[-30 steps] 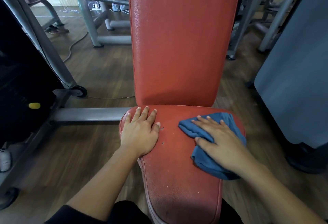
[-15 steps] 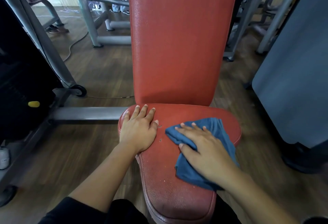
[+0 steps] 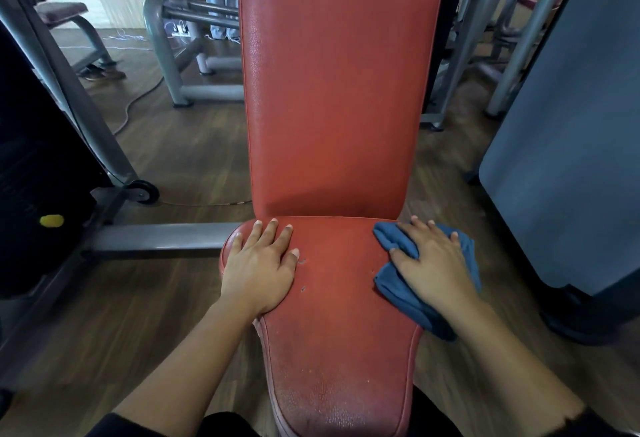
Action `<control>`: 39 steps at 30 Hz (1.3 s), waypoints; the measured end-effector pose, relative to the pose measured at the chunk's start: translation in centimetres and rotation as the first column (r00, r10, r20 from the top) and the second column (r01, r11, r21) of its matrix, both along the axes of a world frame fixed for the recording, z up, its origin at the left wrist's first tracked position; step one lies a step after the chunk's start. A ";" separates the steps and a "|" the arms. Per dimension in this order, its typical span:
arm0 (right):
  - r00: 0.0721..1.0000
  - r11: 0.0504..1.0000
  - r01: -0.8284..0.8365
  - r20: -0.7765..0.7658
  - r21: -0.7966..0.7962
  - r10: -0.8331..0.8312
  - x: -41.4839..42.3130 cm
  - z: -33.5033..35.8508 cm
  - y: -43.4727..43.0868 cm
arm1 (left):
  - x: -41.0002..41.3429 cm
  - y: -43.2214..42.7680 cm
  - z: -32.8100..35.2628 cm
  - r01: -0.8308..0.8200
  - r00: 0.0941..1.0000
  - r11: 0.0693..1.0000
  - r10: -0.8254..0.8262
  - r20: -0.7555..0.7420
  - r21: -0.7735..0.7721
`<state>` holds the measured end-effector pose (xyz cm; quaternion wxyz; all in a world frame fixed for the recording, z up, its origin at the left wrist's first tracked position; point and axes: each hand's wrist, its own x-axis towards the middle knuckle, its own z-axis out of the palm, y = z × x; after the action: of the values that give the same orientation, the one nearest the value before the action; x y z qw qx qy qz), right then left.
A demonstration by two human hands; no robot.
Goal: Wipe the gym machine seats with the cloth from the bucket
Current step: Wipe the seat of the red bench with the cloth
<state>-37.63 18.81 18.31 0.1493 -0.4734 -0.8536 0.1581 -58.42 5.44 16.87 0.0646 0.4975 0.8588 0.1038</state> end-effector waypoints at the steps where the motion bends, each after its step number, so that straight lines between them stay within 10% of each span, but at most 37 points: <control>1: 1.000 1.000 0.018 0.022 -0.004 -0.018 -0.5 0.0 0.4 | 0.0 0.0 -0.1 0.000 1.000 1.000 0.000 -0.006 0.004; 9: 0.965 0.967 -0.255 -0.077 -0.026 0.252 -1.9 0.7 -3.7 | -0.2 -0.1 -0.2 -0.001 1.000 1.000 0.001 -0.009 0.013; 16: 0.995 0.995 -0.073 -0.072 -0.066 0.068 -1.7 0.7 2.6 | -0.1 0.1 -0.2 -0.006 1.000 0.999 0.006 -0.003 0.031; 24: 0.945 0.949 -0.316 -0.087 0.005 0.315 -2.2 0.0 -1.7 | -0.2 0.1 -0.3 -0.014 1.000 1.000 0.014 0.002 0.008; 33: 0.988 0.990 -0.137 0.073 -0.038 0.139 -3.3 0.3 2.5 | 0.0 0.1 -0.3 -0.016 1.000 1.000 0.016 0.002 -0.003; 39: 0.944 0.950 -0.312 -0.111 0.016 0.312 -1.0 0.1 -2.4 | -0.1 0.0 -0.3 -0.021 1.000 1.000 0.021 -0.002 0.001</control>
<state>-38.59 16.42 18.37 0.1694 -0.3230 -0.9078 0.2070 -58.52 5.47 16.57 0.0627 0.4887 0.8639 0.1044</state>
